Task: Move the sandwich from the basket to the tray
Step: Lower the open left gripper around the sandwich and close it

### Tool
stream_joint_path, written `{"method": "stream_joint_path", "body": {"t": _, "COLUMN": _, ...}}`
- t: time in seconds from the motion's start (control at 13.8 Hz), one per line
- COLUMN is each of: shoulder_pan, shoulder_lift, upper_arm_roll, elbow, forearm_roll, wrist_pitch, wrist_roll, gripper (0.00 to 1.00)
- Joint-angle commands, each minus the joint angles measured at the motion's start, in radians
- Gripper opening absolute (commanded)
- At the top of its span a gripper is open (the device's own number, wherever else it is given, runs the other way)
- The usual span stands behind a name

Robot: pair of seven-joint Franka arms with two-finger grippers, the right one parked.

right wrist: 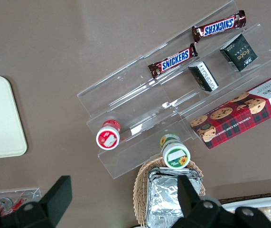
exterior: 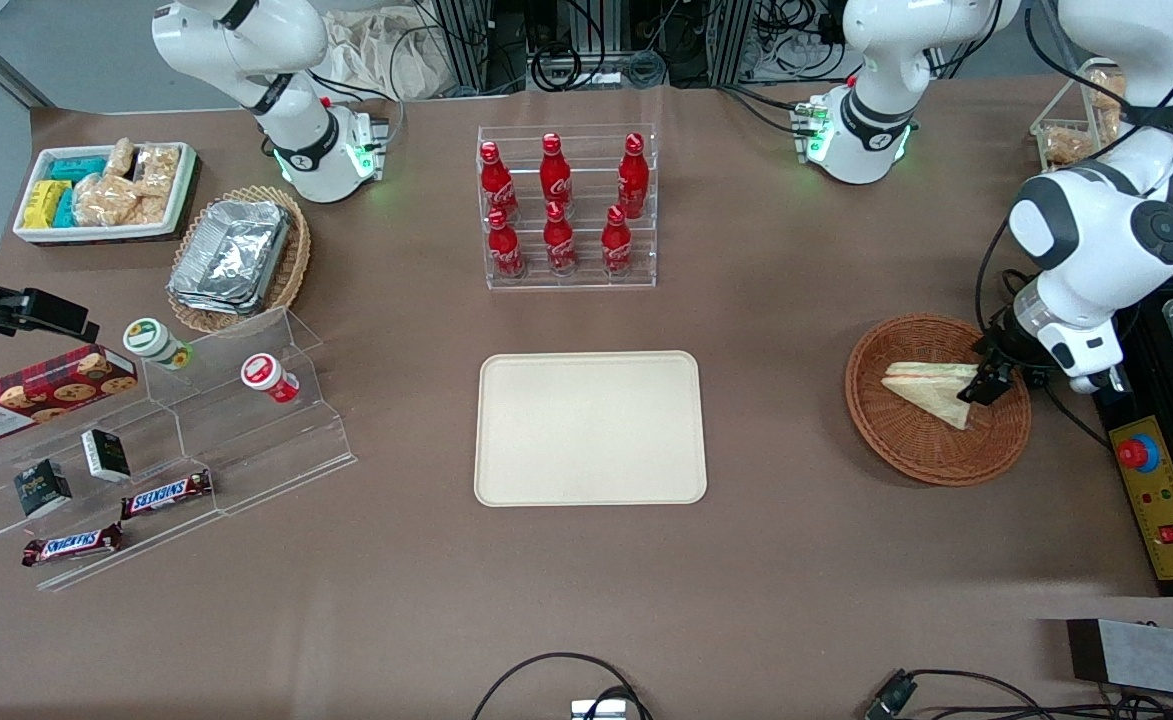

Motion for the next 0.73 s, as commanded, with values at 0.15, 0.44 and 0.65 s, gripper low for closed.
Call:
{"method": "stream_joint_path", "body": {"t": 0.15, "shoulder_pan": 0.007, "shoulder_lift": 0.033, "upper_arm_roll": -0.008, "elbow": -0.007, "forearm_roll": -0.016, "wrist_pitch": 0.052, "wrist_roll": 0.009, "gripper": 1.0}}
{"method": "stream_joint_path", "body": {"t": 0.44, "shoulder_pan": 0.007, "shoulder_lift": 0.05, "upper_arm_roll": -0.008, "elbow": -0.007, "forearm_roll": -0.016, "wrist_pitch": 0.066, "wrist_roll": 0.011, "gripper": 1.0}}
{"method": "stream_joint_path", "body": {"t": 0.65, "shoulder_pan": 0.006, "shoulder_lift": 0.062, "upper_arm_roll": -0.008, "elbow": -0.007, "forearm_roll": -0.016, "wrist_pitch": 0.078, "wrist_roll": 0.011, "gripper": 1.0}}
